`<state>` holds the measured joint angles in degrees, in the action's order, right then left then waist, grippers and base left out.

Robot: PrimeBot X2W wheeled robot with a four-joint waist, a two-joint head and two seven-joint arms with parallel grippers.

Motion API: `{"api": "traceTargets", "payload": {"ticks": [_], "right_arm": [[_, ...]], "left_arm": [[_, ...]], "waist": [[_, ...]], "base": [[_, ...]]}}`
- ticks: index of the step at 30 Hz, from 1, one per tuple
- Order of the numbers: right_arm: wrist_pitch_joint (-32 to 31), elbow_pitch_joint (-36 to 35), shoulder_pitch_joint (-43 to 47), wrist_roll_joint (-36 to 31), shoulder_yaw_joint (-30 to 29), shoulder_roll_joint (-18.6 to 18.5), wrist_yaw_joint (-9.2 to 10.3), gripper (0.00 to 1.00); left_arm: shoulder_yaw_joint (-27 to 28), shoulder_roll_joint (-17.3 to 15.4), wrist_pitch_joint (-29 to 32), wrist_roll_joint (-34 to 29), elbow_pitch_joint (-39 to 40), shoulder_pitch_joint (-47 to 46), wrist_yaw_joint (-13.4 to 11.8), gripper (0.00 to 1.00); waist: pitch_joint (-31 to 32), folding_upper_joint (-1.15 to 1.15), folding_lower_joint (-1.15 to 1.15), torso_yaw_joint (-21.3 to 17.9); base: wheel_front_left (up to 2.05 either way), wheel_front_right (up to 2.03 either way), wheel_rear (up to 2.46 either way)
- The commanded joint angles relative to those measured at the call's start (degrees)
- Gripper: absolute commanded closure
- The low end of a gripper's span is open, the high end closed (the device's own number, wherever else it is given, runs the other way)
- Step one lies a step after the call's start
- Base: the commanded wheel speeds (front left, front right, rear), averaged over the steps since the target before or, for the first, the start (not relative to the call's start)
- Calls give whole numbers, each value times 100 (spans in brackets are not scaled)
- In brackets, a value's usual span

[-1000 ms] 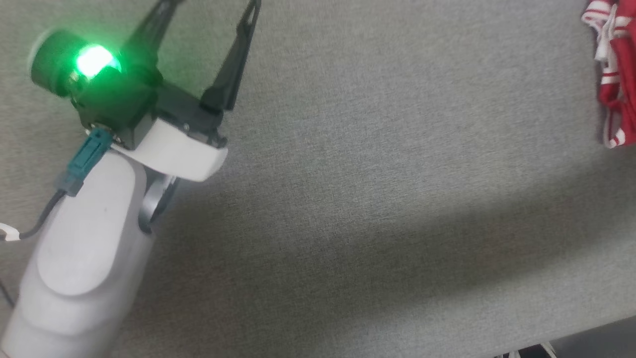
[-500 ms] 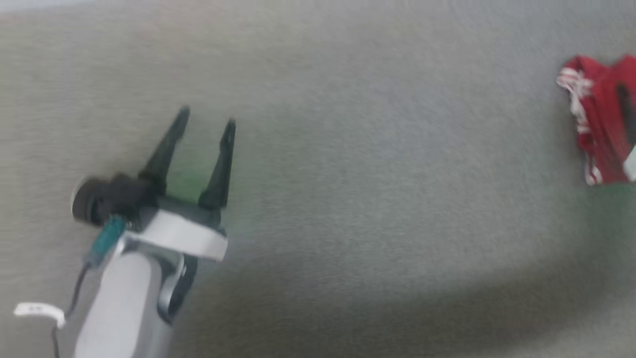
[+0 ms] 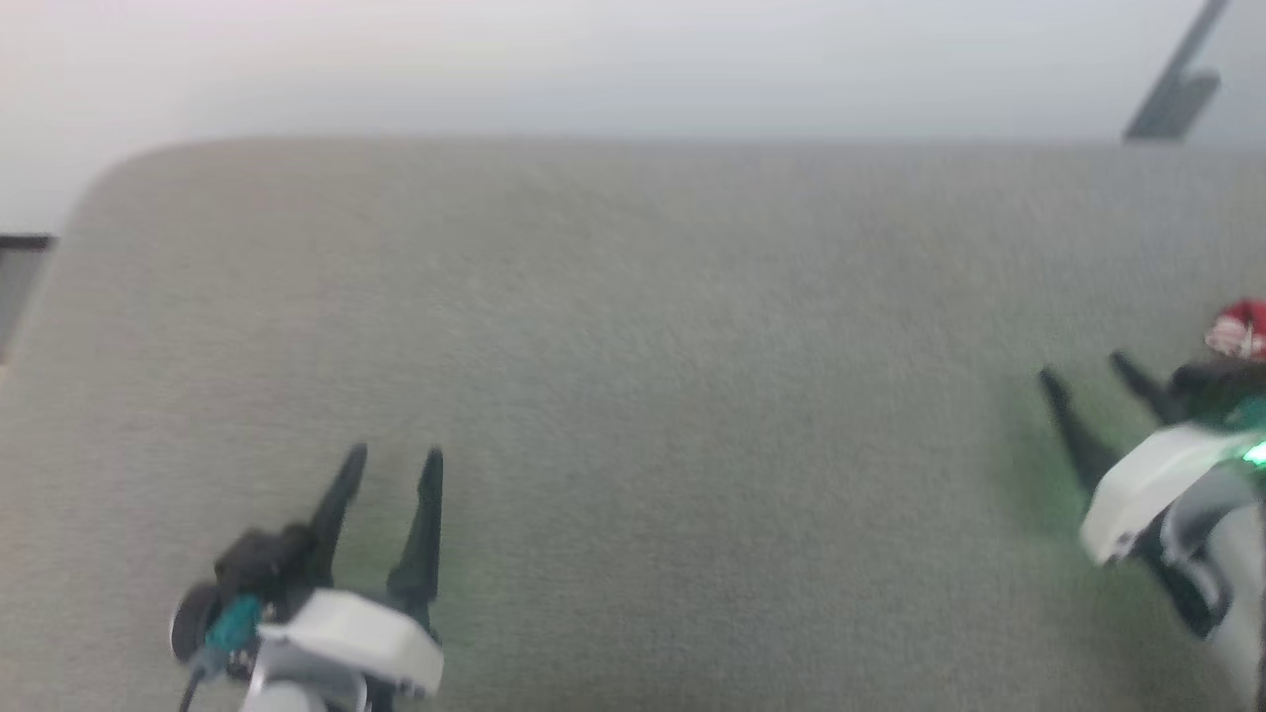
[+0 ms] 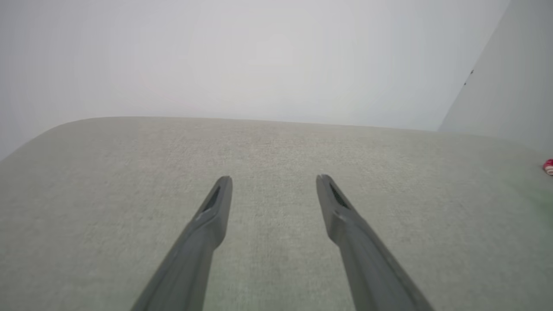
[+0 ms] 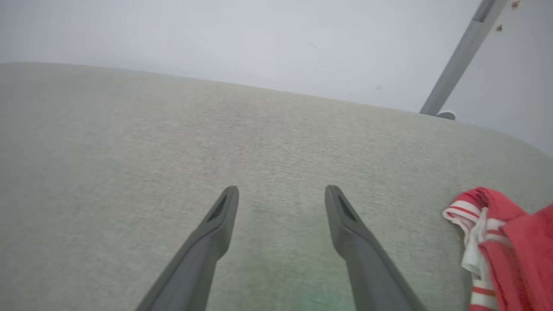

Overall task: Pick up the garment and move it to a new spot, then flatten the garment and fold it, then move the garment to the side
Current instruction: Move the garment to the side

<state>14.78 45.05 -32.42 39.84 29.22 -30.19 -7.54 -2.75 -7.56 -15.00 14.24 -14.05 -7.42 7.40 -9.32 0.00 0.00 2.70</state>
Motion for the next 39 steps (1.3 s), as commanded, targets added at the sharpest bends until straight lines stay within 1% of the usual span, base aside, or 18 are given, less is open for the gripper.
{"api": "traceTargets", "payload": {"ticks": [1,2,5,11,12,19,26,35,39], "right_arm": [[43,-218,324,-234,32,103,11,0],[43,-218,324,-234,32,103,11,0],[43,-596,719,-393,-185,290,11,0],[46,-1416,1402,-739,-886,583,11,0],[45,-1645,1641,-867,-1141,675,11,0],[46,-2263,2409,-1110,-1840,946,10,0],[47,-2847,3154,-1111,-2479,1087,10,0],[7,-3621,3893,-1233,-2946,1144,10,0],[-115,-3882,4032,-1295,-3131,1289,10,0]], "left_arm": [[41,2,-24,65,-92,265,7,0],[41,2,-24,65,-92,265,7,0],[99,-31,-24,97,-128,479,7,0],[371,13,-24,108,69,820,7,0],[430,32,-24,89,156,904,7,0],[509,111,-24,-7,474,1276,7,0],[593,83,-24,-41,877,1678,7,0],[598,155,-24,-54,1451,2102,7,0],[620,171,-24,-13,1572,2219,7,0]], "waist": [[607,0,0,420],[607,0,0,420],[851,0,0,437],[1102,0,0,323],[1150,0,0,268],[1316,0,0,133],[1434,0,0,116],[1481,0,0,142],[1479,0,0,129]], "base": [[0,0,0],[0,0,0],[0,0,0],[0,0,0],[0,0,0],[0,0,0],[0,0,0],[0,0,0],[0,0,0]]}}
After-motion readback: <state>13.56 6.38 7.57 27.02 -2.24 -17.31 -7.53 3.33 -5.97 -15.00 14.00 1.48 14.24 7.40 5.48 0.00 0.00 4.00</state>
